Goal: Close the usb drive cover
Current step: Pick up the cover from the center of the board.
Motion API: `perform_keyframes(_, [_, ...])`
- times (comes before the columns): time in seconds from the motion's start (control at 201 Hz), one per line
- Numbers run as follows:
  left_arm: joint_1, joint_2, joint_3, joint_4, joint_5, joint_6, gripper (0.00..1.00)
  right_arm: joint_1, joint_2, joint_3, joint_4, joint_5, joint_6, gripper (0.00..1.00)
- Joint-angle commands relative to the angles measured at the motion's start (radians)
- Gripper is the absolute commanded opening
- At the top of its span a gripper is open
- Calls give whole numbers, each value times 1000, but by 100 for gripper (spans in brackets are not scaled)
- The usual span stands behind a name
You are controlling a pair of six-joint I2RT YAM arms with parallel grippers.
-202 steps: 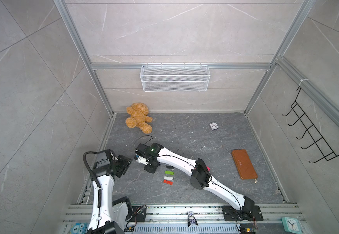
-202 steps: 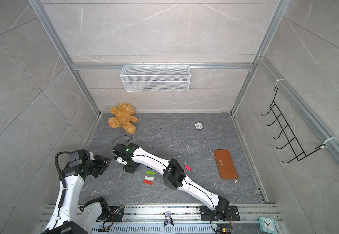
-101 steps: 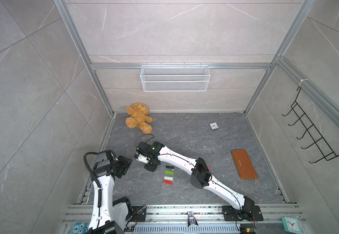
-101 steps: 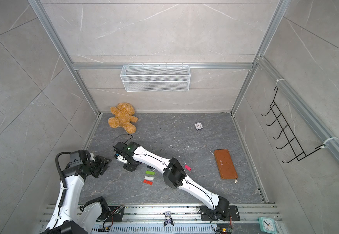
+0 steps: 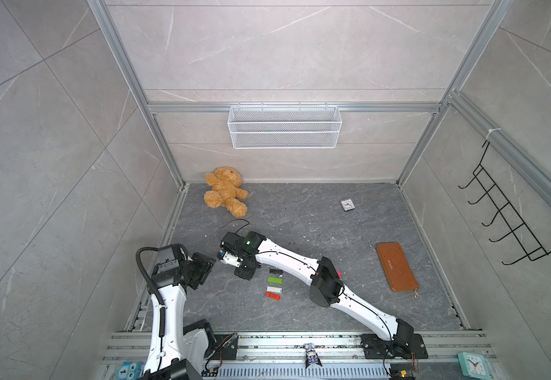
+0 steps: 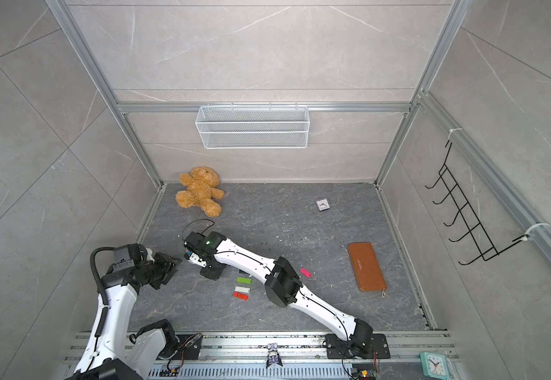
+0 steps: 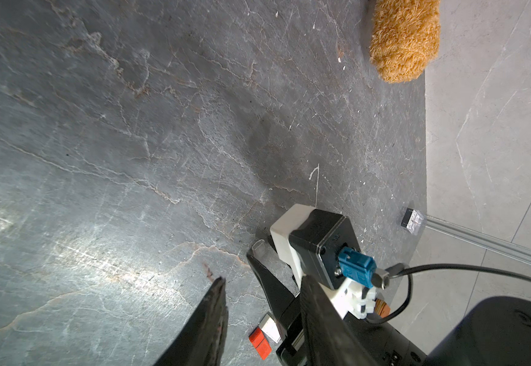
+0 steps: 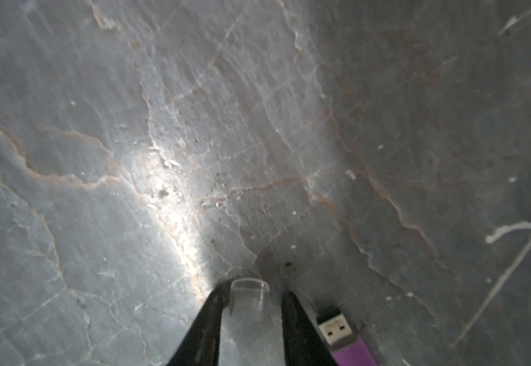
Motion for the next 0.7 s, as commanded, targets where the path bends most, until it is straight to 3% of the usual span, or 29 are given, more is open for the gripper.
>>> perform_keyframes(0.0, [3,-14,-1,12,24,-1,42,3,72,-39,-3,38,-22,31])
perform_keyframes(0.424, [4,-9,-7,15,49,-3,42,10,30,-78,-15,10,-54,23])
perform_keyframes(0.693, [2,-7,-42,54,99,-22,42,3,-60,-233,36,5,-71,22])
